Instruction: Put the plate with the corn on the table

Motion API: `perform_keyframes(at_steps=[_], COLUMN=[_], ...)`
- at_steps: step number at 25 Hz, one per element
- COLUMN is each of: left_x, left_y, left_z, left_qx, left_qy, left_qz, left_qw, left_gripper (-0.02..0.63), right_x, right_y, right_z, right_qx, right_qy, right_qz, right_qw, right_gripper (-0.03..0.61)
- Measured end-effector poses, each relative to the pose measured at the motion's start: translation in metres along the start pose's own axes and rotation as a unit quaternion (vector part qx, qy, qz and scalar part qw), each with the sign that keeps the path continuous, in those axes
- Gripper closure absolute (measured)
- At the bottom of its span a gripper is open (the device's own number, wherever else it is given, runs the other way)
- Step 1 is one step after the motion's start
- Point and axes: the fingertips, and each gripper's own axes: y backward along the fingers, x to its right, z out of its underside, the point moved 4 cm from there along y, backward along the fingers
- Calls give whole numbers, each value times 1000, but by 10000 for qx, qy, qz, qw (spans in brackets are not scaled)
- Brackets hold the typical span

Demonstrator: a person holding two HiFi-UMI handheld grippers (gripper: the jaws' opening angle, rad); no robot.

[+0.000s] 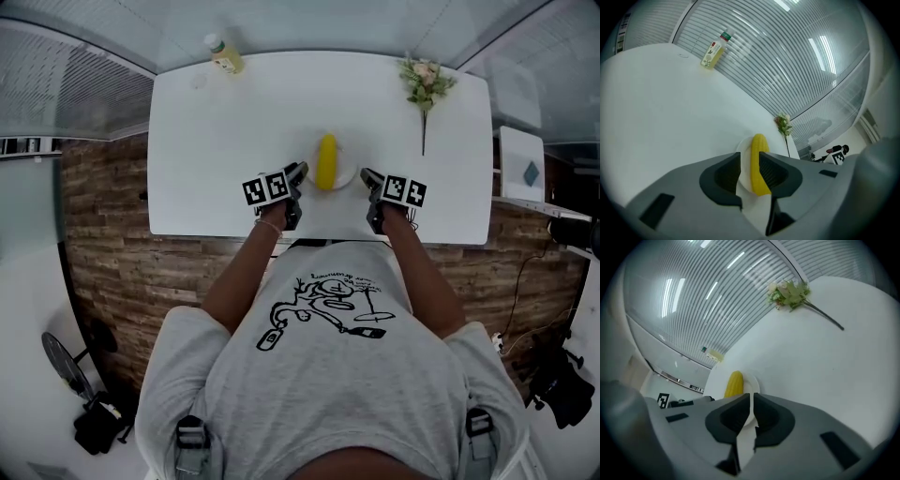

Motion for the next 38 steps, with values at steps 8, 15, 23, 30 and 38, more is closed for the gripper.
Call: perform_keyframes(at_steps=[8,15,23,30,38], left_x=[51,118,188,240,273], left_y=[43,87,139,188,228], left_z=[-22,-50,-69,-81,-88], left_qx=[737,1486,2265,2807,3144], left_qy=[-1145,-2321,-3239,-3617,-3794], left_qz=[395,647,869,1029,1008], left_qw=[9899,9591,9144,8831,8643], left_gripper=[538,580,592,592,592], right_x=[-51,-110,-183,-240,-281], right_y=[44,91,147,196,243], right_z=[-24,-42,-60,-66,-70], right_qx=[817,1413,2026,2385,2736], right_qy=[1970,3357,4169,4544,4813], right_qz=[-48,-106,-358,-568,-640], right_qw=[9770,9313,8853,8564,8303], right_gripper=[571,571,572,572,572])
